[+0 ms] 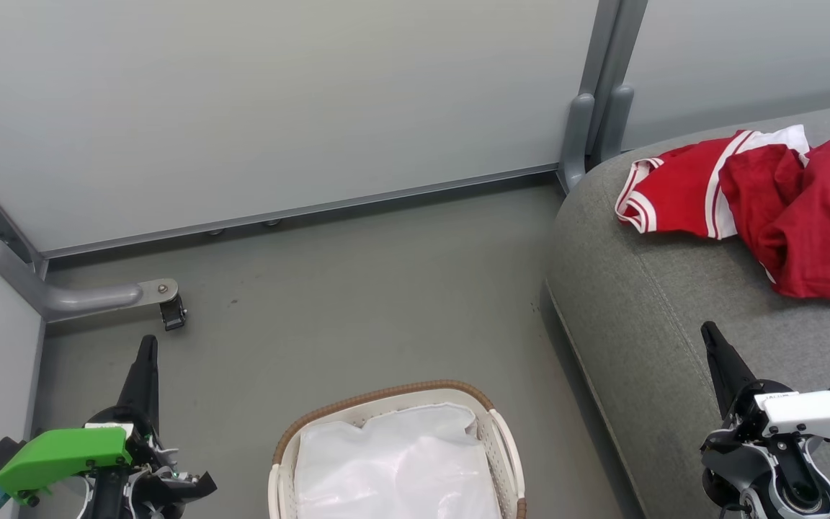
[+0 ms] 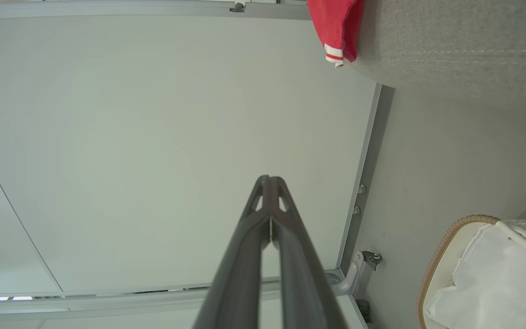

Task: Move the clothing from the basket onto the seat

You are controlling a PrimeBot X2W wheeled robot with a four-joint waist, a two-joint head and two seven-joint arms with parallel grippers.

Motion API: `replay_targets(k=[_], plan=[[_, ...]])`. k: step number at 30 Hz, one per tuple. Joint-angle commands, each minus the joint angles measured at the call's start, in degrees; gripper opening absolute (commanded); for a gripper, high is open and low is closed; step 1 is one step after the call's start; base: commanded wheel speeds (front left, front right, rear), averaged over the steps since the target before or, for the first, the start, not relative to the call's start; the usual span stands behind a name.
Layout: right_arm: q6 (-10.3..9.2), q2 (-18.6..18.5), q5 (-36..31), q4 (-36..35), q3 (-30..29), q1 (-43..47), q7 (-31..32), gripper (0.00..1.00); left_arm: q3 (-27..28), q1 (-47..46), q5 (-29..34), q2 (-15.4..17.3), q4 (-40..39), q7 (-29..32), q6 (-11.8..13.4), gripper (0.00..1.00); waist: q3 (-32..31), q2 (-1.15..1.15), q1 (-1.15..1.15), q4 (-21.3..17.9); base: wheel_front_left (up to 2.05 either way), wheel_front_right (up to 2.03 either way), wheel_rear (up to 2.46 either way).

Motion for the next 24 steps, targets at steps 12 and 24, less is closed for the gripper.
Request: replay_targets(k=[12,24], plan=[[0.00,-0.3,0.2,-0.2,-0.1,0.6,0.1,0.00,0.2,-0.6,0.0,0.3,-0.1,0.1,-0.3,0.00,0.0,0.00,0.00,0.0,0.00,0.00,0.00],[0.00,-0.3,0.2,-0.2,-0.1,0.6,0.1,0.00,0.3,-0.6,0.0,0.2,-0.1,0.2,-0.3,0.00,0.0,0.00,0.00,0.0,0.00,0.00,0.00]])
